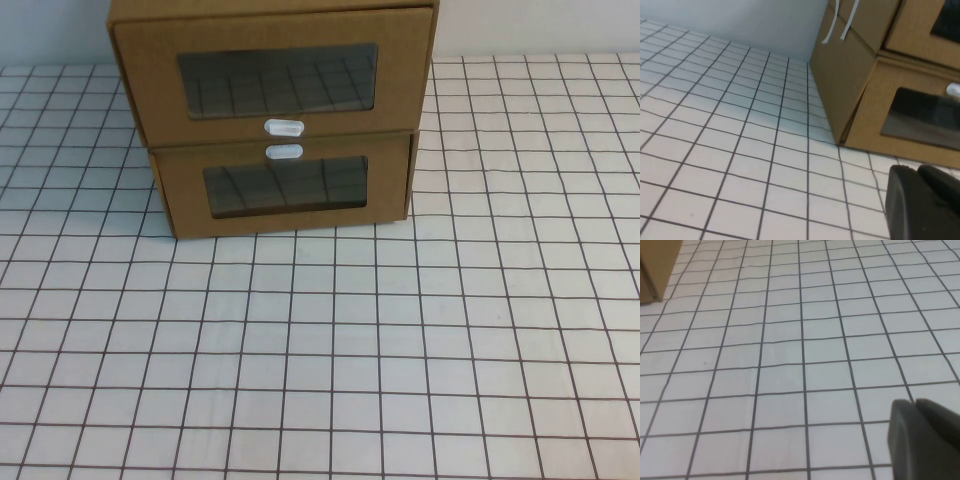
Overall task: Open the shoe box
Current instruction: 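Pull the top drawer of the cardboard box fully open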
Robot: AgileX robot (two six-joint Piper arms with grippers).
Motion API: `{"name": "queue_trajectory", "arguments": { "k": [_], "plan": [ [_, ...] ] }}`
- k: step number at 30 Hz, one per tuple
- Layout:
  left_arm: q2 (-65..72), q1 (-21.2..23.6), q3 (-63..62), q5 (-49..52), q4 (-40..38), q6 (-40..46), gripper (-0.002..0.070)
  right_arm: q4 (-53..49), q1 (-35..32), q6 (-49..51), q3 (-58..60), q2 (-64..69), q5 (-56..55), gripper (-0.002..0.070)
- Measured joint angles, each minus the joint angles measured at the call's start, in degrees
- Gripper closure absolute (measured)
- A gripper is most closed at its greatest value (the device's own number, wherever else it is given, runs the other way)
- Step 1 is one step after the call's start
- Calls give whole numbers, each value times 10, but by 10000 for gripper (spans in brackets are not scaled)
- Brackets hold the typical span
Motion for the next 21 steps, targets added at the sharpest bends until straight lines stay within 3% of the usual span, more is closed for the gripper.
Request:
{"name": "queue_trajectory", "arguments": {
  "k": [10, 16, 21],
  "plan": [
    [0, 0, 0, -49, -4, -66, 677, 0, 0, 0, 0, 0, 0, 689],
    [69, 0, -80, 49, -8, -89, 677, 0, 0, 0, 0, 0, 0, 690],
    [191, 0, -187, 156, -9, -44, 677, 0, 0, 0, 0, 0, 0, 689]
  ]
}}
